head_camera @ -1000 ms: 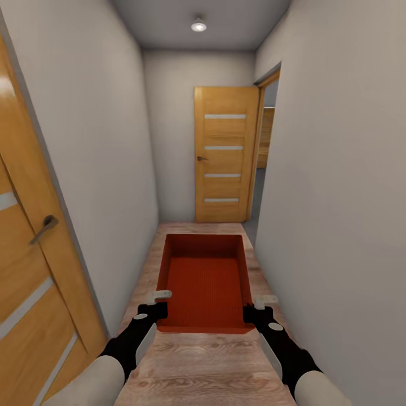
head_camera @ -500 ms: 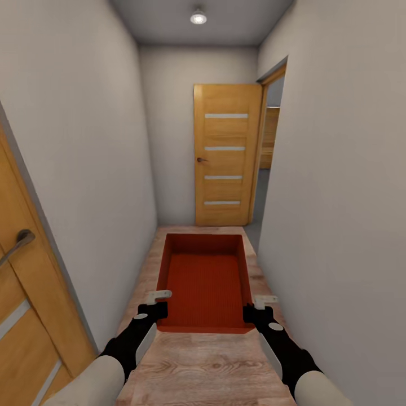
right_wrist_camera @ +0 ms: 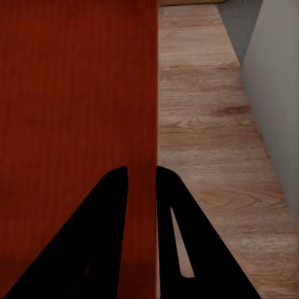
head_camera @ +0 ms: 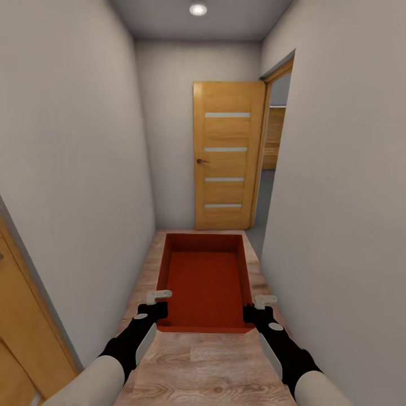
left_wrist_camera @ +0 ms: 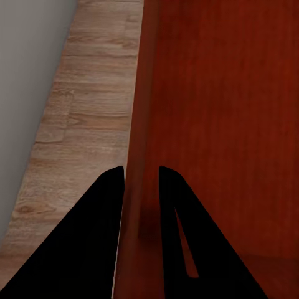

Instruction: Move the two storage containers from the living room to the garage. In the garage, place one container on the floor and stack the other container on top of it (either order is fine).

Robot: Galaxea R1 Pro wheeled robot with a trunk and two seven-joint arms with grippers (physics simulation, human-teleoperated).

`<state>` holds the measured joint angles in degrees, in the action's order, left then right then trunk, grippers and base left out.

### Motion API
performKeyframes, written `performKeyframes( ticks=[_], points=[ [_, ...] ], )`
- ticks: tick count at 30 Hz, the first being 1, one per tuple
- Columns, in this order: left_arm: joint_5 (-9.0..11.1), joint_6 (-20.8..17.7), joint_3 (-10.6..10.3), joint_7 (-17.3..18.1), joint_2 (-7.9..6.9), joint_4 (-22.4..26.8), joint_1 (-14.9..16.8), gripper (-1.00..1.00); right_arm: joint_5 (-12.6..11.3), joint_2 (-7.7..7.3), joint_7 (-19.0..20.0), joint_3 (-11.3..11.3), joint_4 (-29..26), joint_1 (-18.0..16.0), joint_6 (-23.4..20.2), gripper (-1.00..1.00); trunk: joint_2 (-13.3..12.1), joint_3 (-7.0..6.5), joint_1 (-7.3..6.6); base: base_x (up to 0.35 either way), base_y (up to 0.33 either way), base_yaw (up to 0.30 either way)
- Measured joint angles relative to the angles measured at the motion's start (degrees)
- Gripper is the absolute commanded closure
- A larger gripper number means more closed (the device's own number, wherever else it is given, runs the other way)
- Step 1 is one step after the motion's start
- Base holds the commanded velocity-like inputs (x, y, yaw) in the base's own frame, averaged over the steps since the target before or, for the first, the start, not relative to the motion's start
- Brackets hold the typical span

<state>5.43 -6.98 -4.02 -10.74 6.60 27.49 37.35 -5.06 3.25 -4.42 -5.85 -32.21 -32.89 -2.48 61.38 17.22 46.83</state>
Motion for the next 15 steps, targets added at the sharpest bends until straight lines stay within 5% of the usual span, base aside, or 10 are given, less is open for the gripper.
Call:
performKeyframes(
  ticks=[15],
  points=[
    [0.0,0.0,0.0,0.0,0.01,0.0,0.0,1.00,0.0,0.00,0.1,0.1,0.0,0.0,0.0,1.00,0.0,0.00,0.00,0.328,0.000,0.000]
  ],
)
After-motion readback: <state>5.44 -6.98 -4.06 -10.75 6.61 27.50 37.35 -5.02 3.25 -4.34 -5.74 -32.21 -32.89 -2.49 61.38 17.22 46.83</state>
